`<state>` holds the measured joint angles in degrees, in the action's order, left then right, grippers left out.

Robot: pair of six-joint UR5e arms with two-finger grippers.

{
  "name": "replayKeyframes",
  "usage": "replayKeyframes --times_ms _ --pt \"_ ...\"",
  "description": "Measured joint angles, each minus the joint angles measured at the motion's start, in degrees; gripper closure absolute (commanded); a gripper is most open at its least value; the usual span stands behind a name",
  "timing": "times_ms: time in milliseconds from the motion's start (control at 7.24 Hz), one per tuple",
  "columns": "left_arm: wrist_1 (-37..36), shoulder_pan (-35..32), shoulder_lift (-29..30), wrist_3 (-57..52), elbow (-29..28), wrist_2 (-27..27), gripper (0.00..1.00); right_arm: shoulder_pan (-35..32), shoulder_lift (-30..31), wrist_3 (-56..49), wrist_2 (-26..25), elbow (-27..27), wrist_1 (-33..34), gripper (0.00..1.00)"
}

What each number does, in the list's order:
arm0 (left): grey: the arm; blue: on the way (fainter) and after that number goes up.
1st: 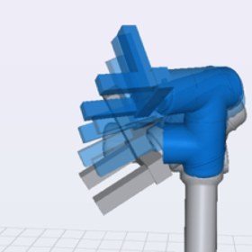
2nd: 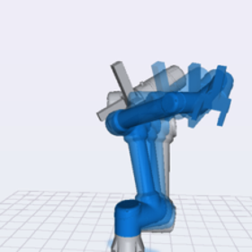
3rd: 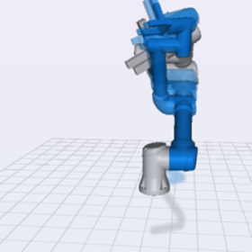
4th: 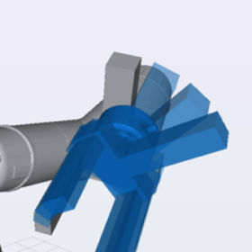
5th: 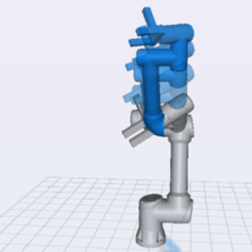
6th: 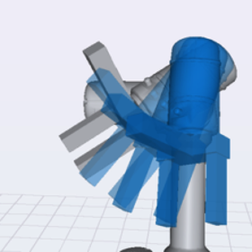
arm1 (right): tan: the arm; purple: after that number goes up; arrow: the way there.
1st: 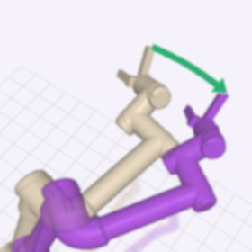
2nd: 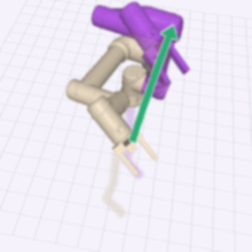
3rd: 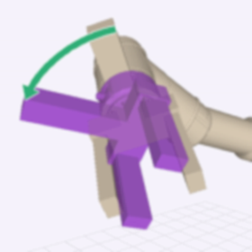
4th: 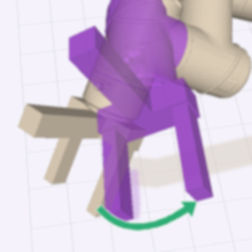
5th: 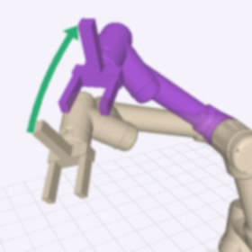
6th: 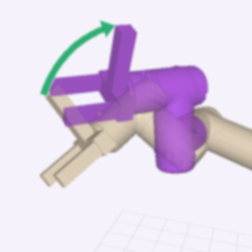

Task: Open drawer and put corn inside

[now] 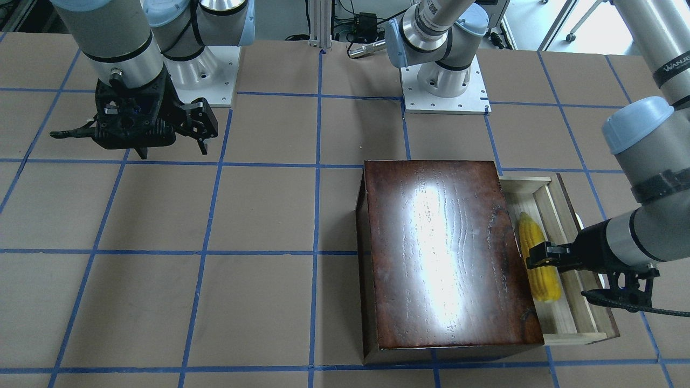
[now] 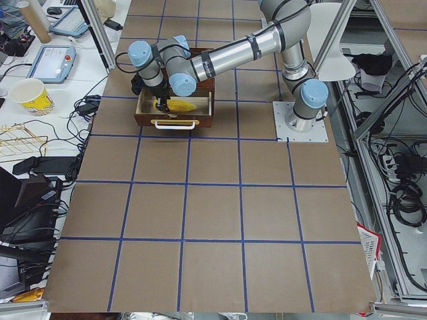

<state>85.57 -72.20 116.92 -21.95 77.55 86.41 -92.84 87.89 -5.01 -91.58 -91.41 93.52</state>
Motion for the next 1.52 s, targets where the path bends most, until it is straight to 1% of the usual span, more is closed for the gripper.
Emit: replayKeyframes --times_ms 414,553,829,1105,1520 --pt "0.5 -0.3 -1.4 0.3 -0.5 0.6 0.0 -0.1 0.0 0.0 0.0 0.0 0.0 0.0" --pt "0.5 -0.7 -2.2 1.9 -0.9 0.6 0.0 -0.1 0.0 0.0 0.0 0.0 0.0 0.0" --pt "1.8 -1.3 -4.0 4.8 -3.8 1.6 0.0 -0.1 0.0 0.0 0.0 0.0 0.0 0.0" --pt "4.3 -3.7 -6.2 5.5 -5.7 2.5 0.0 -0.1 0.0 0.0 0.0 0.0 0.0 0.0" --pt "6.1 -8.4 -9.5 8.9 -5.5 2.1 0.0 -0.1 0.0 0.0 0.0 -0.1 0.0 0.0"
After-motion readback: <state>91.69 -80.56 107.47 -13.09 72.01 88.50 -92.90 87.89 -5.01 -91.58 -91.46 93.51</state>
